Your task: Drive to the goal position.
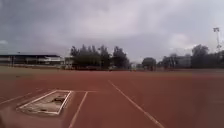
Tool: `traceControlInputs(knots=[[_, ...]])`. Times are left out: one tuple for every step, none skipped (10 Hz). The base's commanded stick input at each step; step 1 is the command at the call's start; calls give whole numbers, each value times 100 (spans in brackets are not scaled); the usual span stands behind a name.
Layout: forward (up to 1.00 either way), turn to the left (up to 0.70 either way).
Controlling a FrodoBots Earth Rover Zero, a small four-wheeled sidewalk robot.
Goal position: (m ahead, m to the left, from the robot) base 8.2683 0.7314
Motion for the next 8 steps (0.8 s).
traceControlInputs(knots=[[70, 0], [70, 0], [70, 0], [70, 0], [70, 0], [70, 0], [70, 0], [70, 0]])
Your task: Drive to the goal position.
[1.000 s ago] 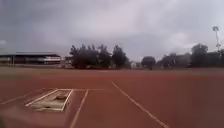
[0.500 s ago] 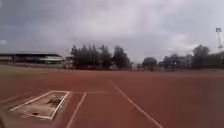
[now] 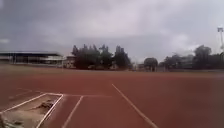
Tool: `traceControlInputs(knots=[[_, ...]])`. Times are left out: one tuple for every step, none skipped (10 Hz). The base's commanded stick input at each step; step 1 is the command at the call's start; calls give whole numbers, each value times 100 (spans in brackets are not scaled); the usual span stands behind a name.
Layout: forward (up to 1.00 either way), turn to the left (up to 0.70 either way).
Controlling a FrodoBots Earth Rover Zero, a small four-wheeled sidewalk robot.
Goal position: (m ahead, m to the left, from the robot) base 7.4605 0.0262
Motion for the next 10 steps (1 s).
traceControlInputs(knots=[[70, 0], [70, 0], [70, 0], [70, 0], [70, 0], [70, 0], [70, 0], [70, 0], [70, 0], [70, 0]])
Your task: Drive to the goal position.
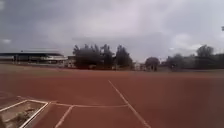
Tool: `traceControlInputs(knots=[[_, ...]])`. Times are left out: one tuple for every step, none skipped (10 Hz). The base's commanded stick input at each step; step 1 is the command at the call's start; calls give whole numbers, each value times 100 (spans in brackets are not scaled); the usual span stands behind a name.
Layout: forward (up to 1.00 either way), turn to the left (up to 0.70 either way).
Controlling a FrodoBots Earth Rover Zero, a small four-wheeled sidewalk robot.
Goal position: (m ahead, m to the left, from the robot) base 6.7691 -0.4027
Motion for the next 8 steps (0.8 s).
traceControlInputs(knots=[[70, 0], [70, 0], [70, 0], [70, 0], [70, 0], [70, 0], [70, 0], [70, 0]])
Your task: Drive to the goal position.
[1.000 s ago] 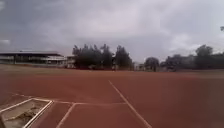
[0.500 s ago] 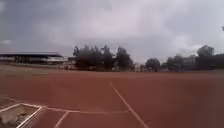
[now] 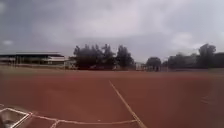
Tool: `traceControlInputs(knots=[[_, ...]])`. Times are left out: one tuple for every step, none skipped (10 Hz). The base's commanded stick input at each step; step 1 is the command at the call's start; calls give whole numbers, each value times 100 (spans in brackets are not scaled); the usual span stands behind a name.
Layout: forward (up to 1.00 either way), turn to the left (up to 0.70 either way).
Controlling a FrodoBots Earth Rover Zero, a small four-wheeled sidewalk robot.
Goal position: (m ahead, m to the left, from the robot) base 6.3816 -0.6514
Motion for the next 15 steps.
traceControlInputs(knots=[[70, 0], [70, 0], [70, 0], [70, 0], [70, 0], [70, 0], [70, 0], [70, 0], [70, 0], [70, 0], [70, 0], [70, 0], [70, 0], [70, 0], [70, 0]])
